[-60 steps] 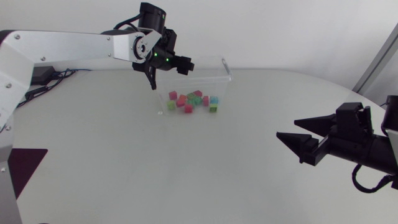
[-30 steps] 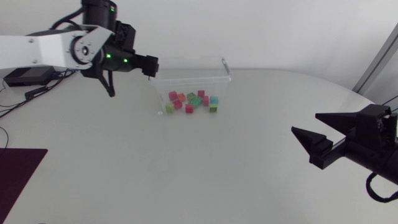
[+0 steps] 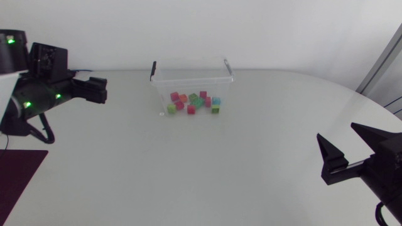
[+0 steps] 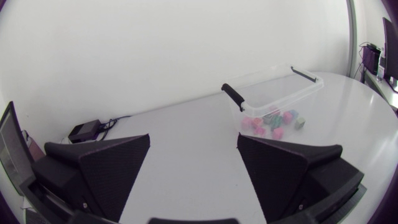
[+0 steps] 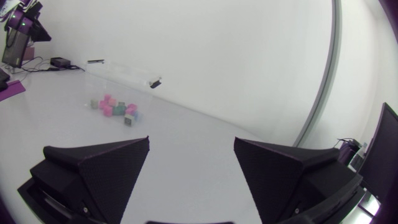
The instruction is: Pick up the duplo bricks and place them in the container
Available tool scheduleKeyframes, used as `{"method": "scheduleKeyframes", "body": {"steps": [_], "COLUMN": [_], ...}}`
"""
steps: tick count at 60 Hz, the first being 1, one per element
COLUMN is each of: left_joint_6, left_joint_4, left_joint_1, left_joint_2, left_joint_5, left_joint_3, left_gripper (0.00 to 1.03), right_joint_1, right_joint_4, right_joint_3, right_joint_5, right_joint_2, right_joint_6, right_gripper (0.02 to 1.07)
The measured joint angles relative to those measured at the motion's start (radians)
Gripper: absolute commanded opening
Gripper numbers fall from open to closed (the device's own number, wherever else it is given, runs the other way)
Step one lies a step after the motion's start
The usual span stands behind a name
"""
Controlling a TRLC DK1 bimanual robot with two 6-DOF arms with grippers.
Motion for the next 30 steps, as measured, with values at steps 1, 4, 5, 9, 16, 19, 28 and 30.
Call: {"method": "scheduleKeyframes", "body": {"steps": [1, 4, 5, 9, 16, 19, 28, 30], "left_joint_6": [0.002, 0.013, 0.019, 0.033, 0.052, 0.055, 0.08, 0.08], "left_joint_4": [0.003, 0.016, 0.023, 0.049, 0.076, 0.078, 0.078, 0.078], "left_joint_1": [0.003, 0.01, 0.012, 0.014, 0.026, 0.036, 0.062, 0.066], "left_joint_2": [-0.018, -0.081, -0.105, -0.184, -0.306, -0.363, -0.501, -0.536], "left_joint_5": [0.0, -0.001, -0.001, 0.0, 0.0, 0.0, 0.0, 0.0], "left_joint_3": [-0.013, -0.061, -0.08, -0.149, -0.254, -0.299, -0.375, -0.393], "left_gripper": [0.98, 0.98, 0.98, 0.98, 0.98, 0.98, 0.98, 0.98], "right_joint_1": [0.0, 0.0, 0.0, 0.0, 0.001, 0.004, 0.014, 0.015], "right_joint_4": [-0.001, -0.001, -0.001, -0.003, -0.026, -0.026, -0.053, -0.056], "right_joint_3": [-0.005, -0.021, -0.027, -0.047, -0.071, -0.074, -0.08, -0.082], "right_joint_5": [0.01, 0.034, 0.042, 0.062, 0.095, 0.108, 0.128, 0.129], "right_joint_2": [-0.013, -0.062, -0.082, -0.139, -0.204, -0.213, -0.239, -0.241], "right_joint_6": [0.0, 0.0, 0.0, 0.0, 0.0, 0.0, -0.017, -0.019], "right_gripper": [1.01, 1.01, 1.01, 1.01, 1.01, 1.01, 1.01, 1.01]}}
